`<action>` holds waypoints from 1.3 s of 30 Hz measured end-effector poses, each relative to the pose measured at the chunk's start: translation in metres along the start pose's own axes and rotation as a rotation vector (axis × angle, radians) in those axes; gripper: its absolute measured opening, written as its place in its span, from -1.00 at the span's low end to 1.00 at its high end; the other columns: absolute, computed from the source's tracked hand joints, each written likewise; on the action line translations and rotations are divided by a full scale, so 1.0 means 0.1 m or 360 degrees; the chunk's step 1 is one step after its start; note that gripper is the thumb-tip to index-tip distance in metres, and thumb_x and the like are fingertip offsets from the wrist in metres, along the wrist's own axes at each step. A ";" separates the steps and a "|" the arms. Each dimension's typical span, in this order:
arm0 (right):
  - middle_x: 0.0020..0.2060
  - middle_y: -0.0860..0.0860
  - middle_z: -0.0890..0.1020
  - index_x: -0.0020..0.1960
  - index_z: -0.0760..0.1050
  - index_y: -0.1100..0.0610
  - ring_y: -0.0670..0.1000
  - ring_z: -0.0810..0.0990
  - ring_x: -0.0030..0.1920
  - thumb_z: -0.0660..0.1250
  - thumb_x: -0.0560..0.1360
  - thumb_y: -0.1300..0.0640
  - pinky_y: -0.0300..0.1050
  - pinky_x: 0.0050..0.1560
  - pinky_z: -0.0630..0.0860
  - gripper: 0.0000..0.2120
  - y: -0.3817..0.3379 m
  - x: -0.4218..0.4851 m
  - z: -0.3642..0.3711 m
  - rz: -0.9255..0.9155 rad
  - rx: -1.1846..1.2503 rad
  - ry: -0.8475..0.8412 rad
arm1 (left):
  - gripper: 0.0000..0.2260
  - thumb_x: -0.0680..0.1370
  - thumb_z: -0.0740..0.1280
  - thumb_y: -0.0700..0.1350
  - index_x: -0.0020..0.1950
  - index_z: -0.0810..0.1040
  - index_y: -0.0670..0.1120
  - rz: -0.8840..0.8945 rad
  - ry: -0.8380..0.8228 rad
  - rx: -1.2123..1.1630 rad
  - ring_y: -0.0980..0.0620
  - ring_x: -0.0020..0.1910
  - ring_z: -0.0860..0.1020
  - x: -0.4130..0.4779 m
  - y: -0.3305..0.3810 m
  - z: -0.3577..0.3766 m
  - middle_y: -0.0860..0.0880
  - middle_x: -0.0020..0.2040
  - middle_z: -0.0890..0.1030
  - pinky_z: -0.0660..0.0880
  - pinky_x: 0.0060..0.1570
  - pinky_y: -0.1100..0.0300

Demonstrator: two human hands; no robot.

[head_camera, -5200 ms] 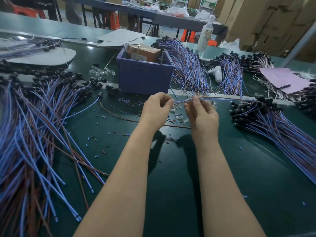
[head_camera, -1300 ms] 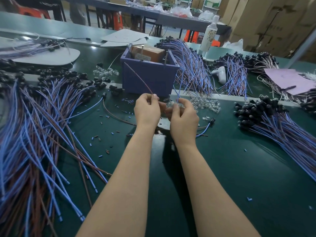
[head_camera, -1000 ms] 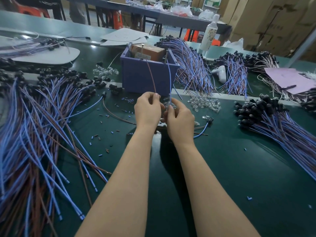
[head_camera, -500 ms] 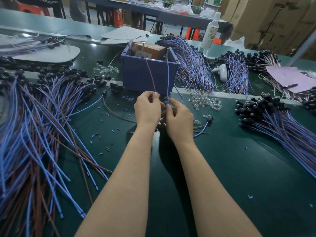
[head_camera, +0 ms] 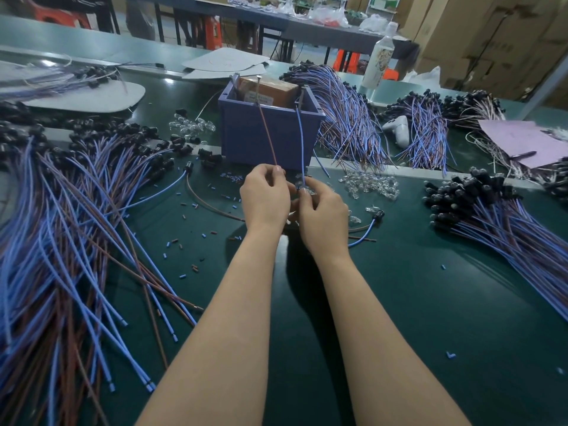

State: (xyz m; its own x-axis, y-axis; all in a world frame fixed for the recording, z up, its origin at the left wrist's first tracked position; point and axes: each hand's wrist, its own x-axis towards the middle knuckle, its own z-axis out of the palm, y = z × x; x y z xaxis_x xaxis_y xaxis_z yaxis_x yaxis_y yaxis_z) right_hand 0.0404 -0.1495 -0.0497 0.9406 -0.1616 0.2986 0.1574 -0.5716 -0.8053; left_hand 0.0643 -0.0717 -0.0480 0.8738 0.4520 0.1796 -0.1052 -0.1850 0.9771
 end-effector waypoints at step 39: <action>-0.04 0.13 0.68 0.22 0.51 0.15 0.18 0.60 0.03 0.19 0.57 0.20 0.02 0.13 0.45 -0.75 0.00 -0.01 0.03 0.0075 0.0079 0.0109 | -0.83 0.61 0.19 -0.12 -0.10 0.53 -0.13 0.0083 -0.0007 0.0086 0.01 -0.23 0.61 -0.06 0.03 -0.01 0.05 -0.37 0.58 0.54 -0.03 0.06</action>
State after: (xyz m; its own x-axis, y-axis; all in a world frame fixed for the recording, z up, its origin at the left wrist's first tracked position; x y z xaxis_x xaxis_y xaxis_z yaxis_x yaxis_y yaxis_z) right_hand 0.0401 -0.1471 -0.0512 0.9249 -0.2429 0.2925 0.1297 -0.5217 -0.8432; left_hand 0.0584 -0.0736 -0.0460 0.8700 0.4364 0.2296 -0.1252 -0.2550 0.9588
